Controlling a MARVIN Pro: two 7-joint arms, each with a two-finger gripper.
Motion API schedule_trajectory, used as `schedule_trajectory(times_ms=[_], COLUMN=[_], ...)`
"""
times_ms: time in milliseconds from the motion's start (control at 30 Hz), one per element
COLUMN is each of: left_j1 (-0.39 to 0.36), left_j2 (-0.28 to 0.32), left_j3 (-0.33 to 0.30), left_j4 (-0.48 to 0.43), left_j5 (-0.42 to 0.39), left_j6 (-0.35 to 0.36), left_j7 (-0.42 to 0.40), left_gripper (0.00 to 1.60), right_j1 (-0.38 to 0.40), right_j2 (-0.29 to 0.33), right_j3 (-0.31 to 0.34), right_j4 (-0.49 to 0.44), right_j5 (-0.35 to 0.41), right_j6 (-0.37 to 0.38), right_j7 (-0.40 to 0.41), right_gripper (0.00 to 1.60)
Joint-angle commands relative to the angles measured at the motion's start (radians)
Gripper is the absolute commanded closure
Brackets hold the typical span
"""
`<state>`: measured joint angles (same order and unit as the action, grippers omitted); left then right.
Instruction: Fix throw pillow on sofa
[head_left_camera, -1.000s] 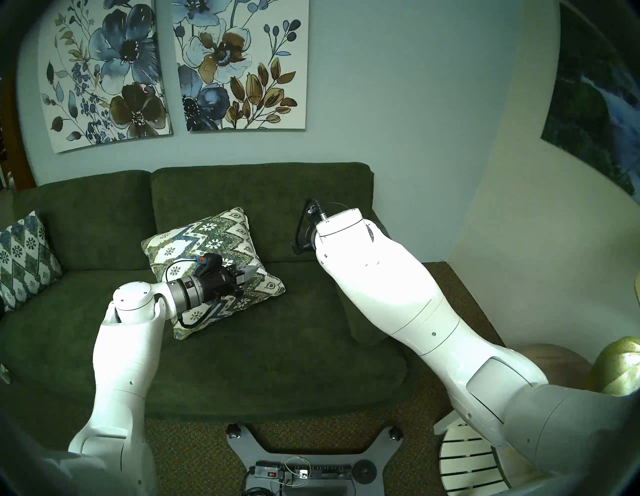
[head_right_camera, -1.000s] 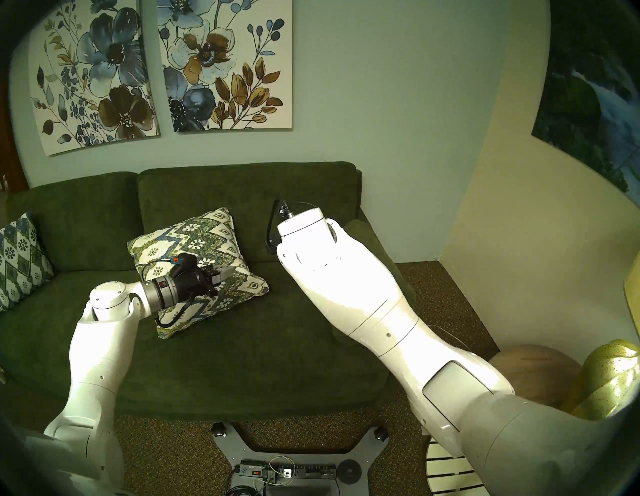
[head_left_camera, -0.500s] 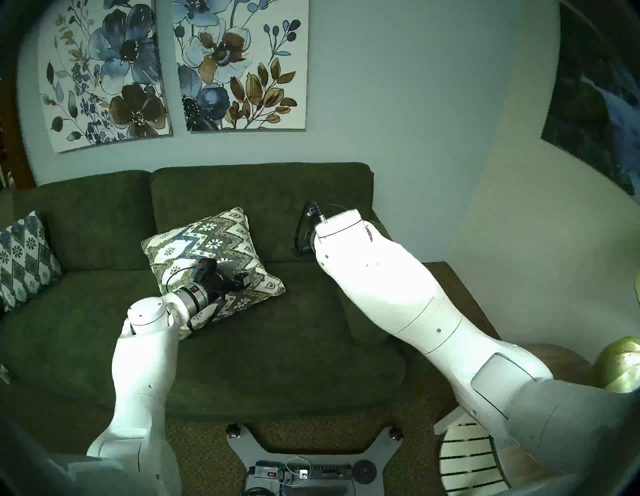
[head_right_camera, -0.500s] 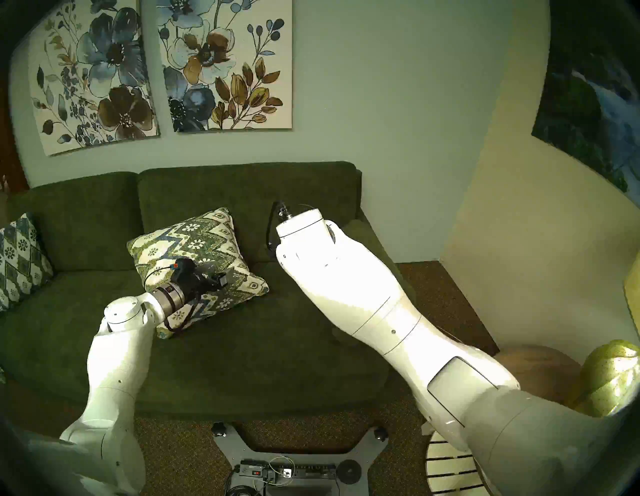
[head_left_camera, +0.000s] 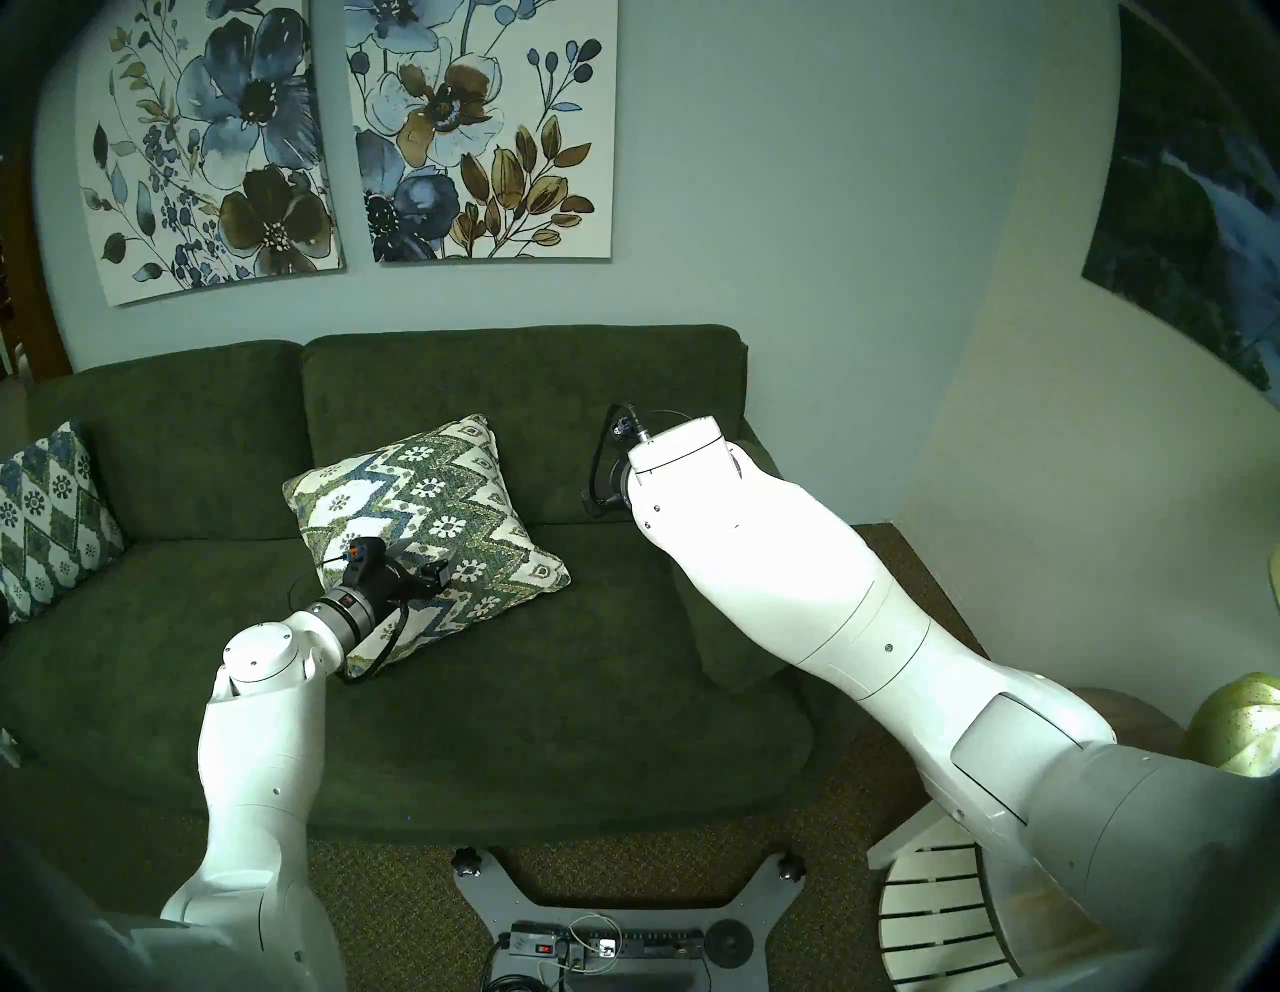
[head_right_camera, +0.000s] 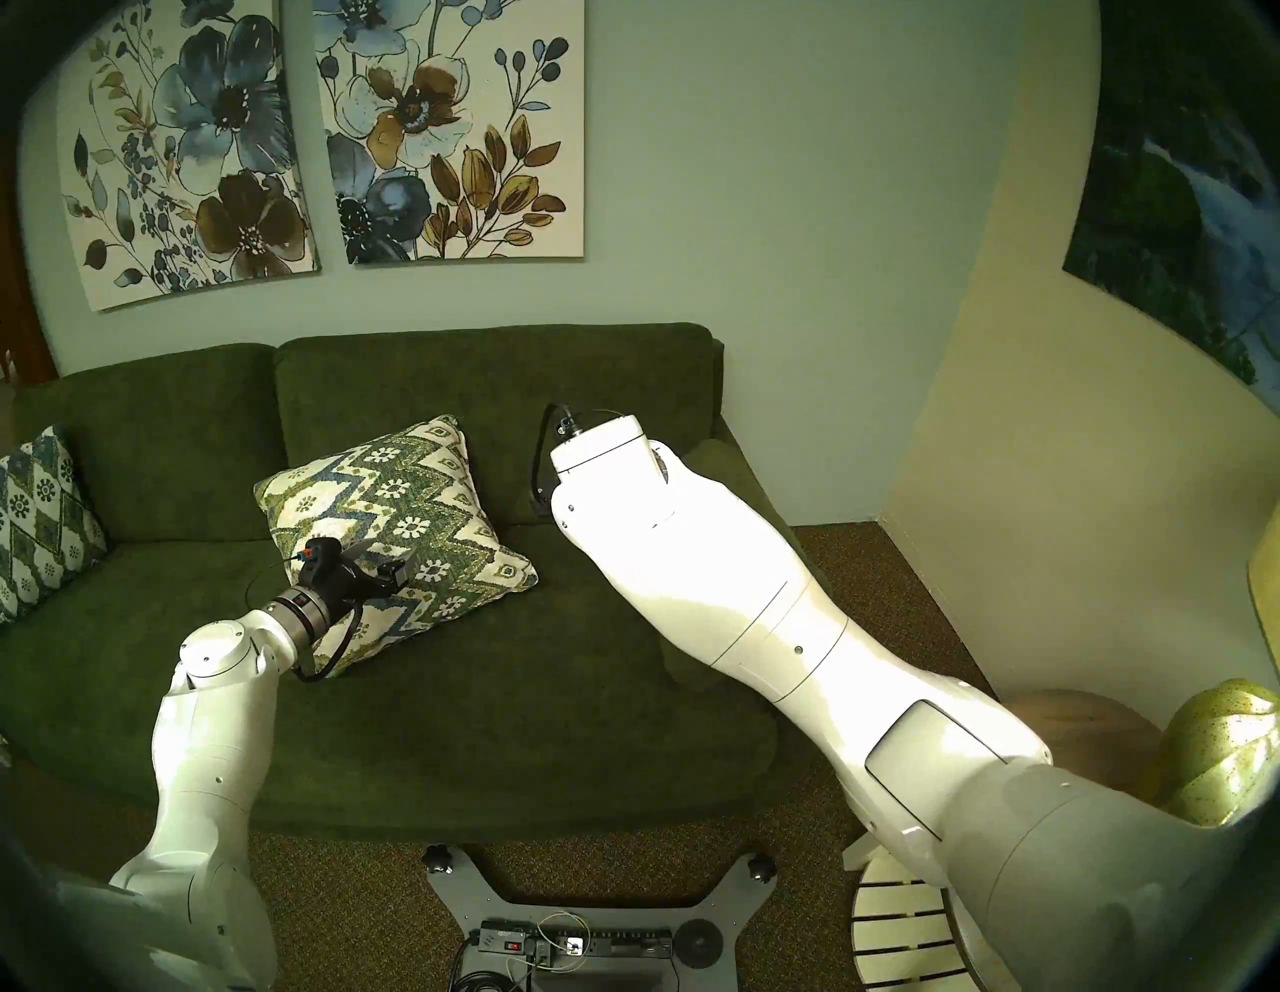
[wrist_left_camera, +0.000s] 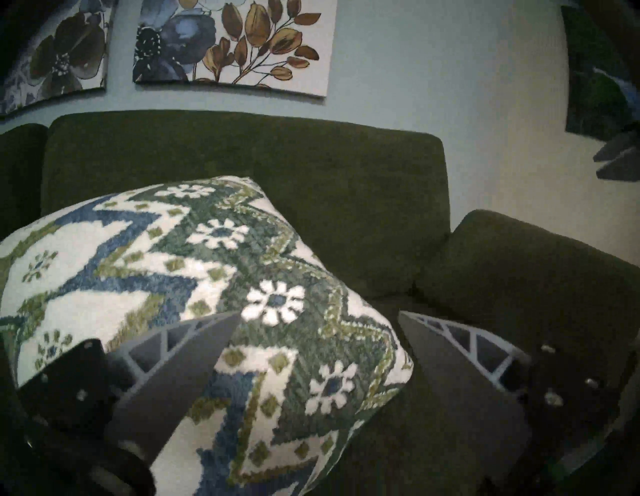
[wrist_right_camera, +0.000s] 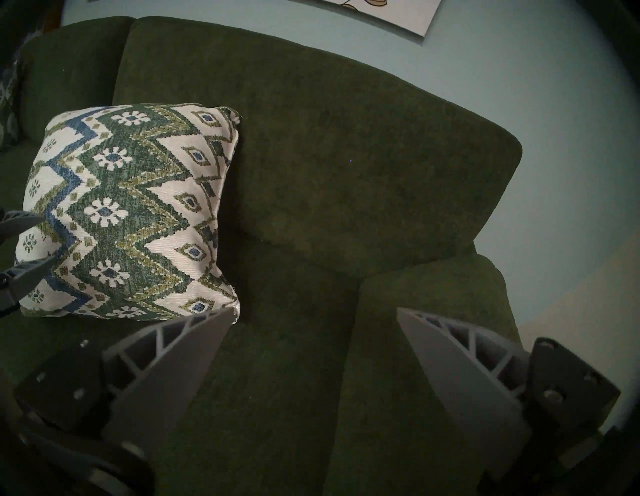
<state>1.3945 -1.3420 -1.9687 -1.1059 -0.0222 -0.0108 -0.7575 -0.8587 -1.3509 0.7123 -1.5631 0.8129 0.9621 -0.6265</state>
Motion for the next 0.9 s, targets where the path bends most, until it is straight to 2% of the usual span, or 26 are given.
schedule_trajectory(times_ms=[0,67,100,133,367,567,633,667,700,867], left_j1=[0.013,0.012,0.012,0.012,0.014,0.014,0.014,0.014,0.014,0.014], left_j2=[0.018,0.018,0.018,0.019,0.022,0.025,0.025,0.026,0.026,0.028], left_j3=[0.007,0.007,0.008,0.008,0.012,0.014,0.014,0.014,0.014,0.014], left_j4=[-0.013,-0.012,-0.012,-0.011,-0.009,-0.007,-0.007,-0.007,-0.007,-0.007], left_j5=[-0.008,-0.005,-0.004,-0.003,-0.003,-0.003,-0.003,-0.003,-0.004,-0.005], left_j6=[-0.043,-0.041,-0.040,-0.040,-0.042,-0.044,-0.044,-0.045,-0.046,-0.049], left_j7=[-0.051,-0.051,-0.050,-0.051,-0.056,-0.060,-0.061,-0.063,-0.064,-0.069], left_gripper=[0.00,0.00,0.00,0.00,0.00,0.00,0.00,0.00,0.00,0.00], right_j1=[0.021,0.014,-0.007,-0.008,-0.107,-0.202,-0.209,-0.252,-0.245,-0.313], right_j2=[0.010,-0.001,0.013,-0.002,0.024,0.112,0.126,0.159,0.163,0.225], right_j3=[-0.018,-0.017,-0.019,-0.026,-0.099,-0.159,-0.170,-0.176,-0.186,-0.174], right_j4=[-0.110,-0.133,-0.186,-0.165,-0.271,-0.376,-0.383,-0.431,-0.423,-0.497], right_j5=[0.027,0.039,0.048,0.056,0.104,0.140,0.144,0.150,0.154,0.161], right_j6=[-0.002,-0.002,-0.002,-0.002,-0.002,-0.002,-0.002,-0.002,-0.002,-0.002], right_j7=[-0.077,-0.081,-0.085,-0.080,-0.092,-0.126,-0.132,-0.152,-0.159,-0.217], right_gripper=[0.00,0.00,0.00,0.00,0.00,0.00,0.00,0.00,0.00,0.00])
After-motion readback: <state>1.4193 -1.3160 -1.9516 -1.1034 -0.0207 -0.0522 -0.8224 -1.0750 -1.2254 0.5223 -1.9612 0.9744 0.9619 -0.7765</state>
